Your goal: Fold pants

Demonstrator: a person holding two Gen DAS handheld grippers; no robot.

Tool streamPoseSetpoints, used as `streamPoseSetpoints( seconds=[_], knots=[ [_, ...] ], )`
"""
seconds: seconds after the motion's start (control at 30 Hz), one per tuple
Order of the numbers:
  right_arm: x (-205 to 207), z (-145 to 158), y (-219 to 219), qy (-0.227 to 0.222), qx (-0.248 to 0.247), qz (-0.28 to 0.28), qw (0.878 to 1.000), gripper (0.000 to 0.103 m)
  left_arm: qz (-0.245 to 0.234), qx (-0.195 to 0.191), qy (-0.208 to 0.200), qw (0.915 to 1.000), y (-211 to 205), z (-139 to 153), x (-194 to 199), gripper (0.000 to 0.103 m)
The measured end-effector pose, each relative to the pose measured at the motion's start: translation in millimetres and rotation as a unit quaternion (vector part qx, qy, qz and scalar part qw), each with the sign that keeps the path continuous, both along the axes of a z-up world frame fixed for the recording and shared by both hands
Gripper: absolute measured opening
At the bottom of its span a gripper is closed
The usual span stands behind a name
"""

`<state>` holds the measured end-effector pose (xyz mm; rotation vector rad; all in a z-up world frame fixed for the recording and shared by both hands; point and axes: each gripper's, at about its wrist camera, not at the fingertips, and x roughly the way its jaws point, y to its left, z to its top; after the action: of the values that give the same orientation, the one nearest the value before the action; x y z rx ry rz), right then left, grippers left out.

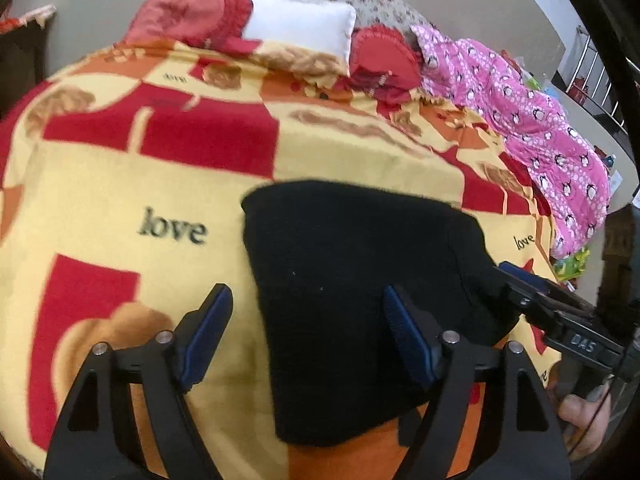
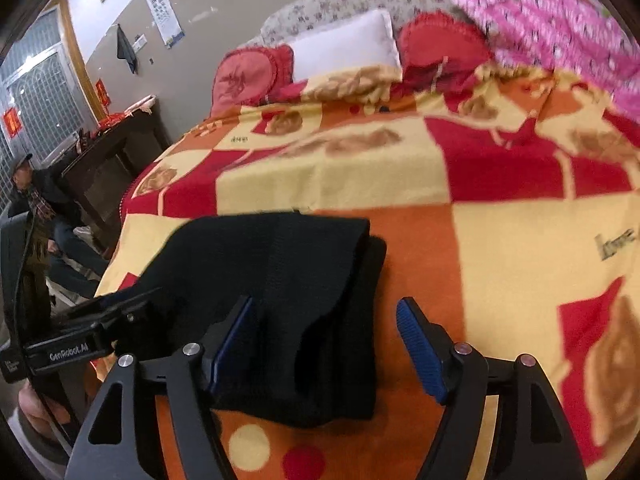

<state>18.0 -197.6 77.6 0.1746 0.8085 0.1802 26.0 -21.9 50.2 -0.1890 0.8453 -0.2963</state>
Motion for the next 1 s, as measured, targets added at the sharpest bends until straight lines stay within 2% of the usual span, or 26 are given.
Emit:
streamPoseSetpoints(
  seconds=[0.13, 0.27, 0.47, 0.7, 0.83, 1.0],
  knots=[
    [-12.7, 21.0, 9.4, -0.029, 0.003, 0.018, 0.999, 0.073, 0.002, 0.026, -0.03, 0.9992, -3.2, 13.4, -5.2, 0.078],
    [-12.6, 25.2, 27.1, -0.03, -0.017, 0.046, 0.998, 0.07, -0.003, 0.042, -0.033, 0.9986, -12.7, 14.4, -1.3, 0.078],
    [-7.6, 4.8, 30.2, 0.0, -0.044, 0.051, 0.998, 0.065, -0.008, 0.059, -0.03, 0.9978, -23.8, 5.0, 3.4, 0.078],
    [-2.2, -22.6, 14.9, 0.016, -0.026, 0.04, 0.999, 0.065, -0.009, 0.075, -0.022, 0.9969, -32.9, -10.0, 12.3, 0.081],
    [-0.5, -28.5, 11.6, 0.012, -0.017, 0.042, 0.999, 0.068, -0.008, 0.075, -0.024, 0.9969, -34.6, -13.2, 13.9, 0.085],
    [-0.7, -28.4, 7.8, 0.017, 0.002, 0.035, 0.999, 0.073, -0.006, 0.071, -0.022, 0.9972, -32.6, -11.7, 13.5, 0.085]
  ],
)
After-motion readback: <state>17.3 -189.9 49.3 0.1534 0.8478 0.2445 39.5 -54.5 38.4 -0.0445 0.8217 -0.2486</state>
